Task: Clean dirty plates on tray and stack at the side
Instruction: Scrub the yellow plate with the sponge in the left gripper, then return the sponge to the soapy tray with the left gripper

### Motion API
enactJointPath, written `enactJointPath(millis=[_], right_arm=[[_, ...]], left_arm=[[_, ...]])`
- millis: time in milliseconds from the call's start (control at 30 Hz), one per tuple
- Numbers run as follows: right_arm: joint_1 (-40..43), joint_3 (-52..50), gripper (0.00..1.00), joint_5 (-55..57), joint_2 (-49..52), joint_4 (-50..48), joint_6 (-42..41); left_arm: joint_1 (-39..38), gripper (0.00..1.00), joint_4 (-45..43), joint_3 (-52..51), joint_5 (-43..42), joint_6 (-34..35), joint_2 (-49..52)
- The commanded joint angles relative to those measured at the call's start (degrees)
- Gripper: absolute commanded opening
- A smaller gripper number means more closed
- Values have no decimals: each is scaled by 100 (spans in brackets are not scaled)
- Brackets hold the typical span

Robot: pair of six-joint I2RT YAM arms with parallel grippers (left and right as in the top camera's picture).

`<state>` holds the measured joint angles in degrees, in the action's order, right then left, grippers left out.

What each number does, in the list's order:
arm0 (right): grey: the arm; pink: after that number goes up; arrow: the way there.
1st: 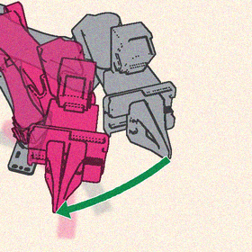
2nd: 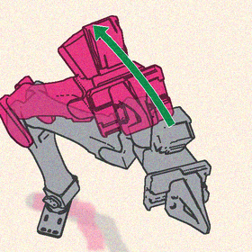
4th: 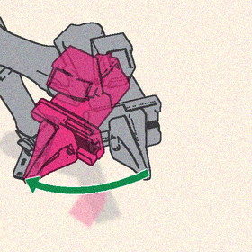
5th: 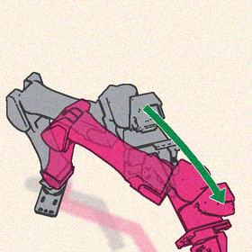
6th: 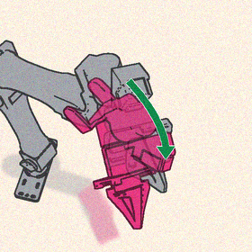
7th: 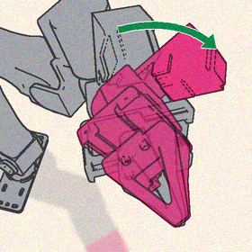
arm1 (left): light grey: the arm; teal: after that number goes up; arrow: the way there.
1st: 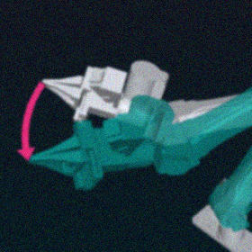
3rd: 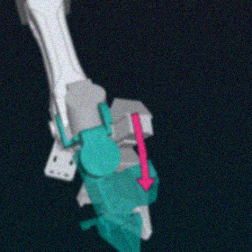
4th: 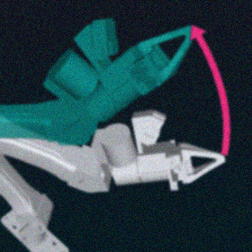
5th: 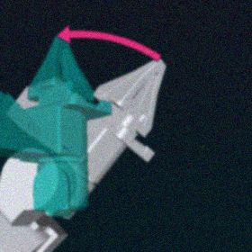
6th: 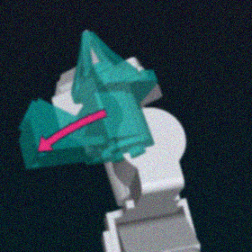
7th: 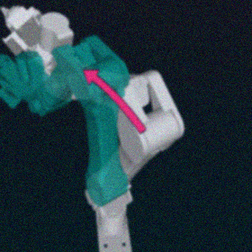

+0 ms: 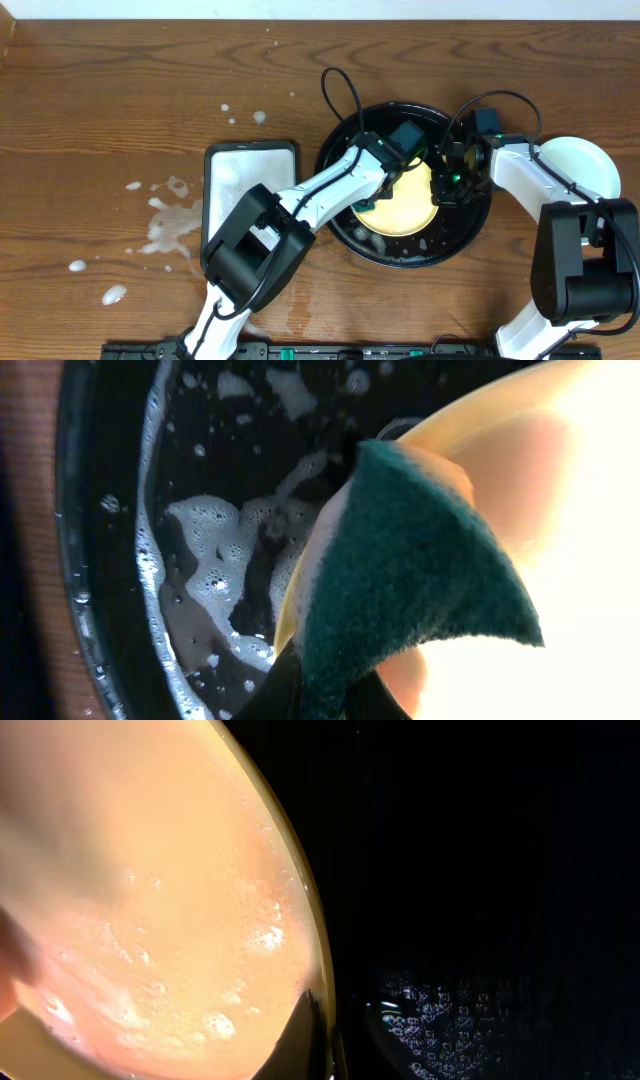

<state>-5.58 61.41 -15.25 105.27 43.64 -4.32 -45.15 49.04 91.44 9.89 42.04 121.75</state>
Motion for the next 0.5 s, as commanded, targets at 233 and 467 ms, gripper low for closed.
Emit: enactJointPath(millis=[233, 467], right_arm=[[-90, -85, 1, 494, -686, 55, -85], [-542, -85, 1, 1523, -1596, 197, -258]], left_arm=[[175, 8, 511, 186, -236, -247, -1220], [557, 8, 1580, 179, 101, -542, -2393]])
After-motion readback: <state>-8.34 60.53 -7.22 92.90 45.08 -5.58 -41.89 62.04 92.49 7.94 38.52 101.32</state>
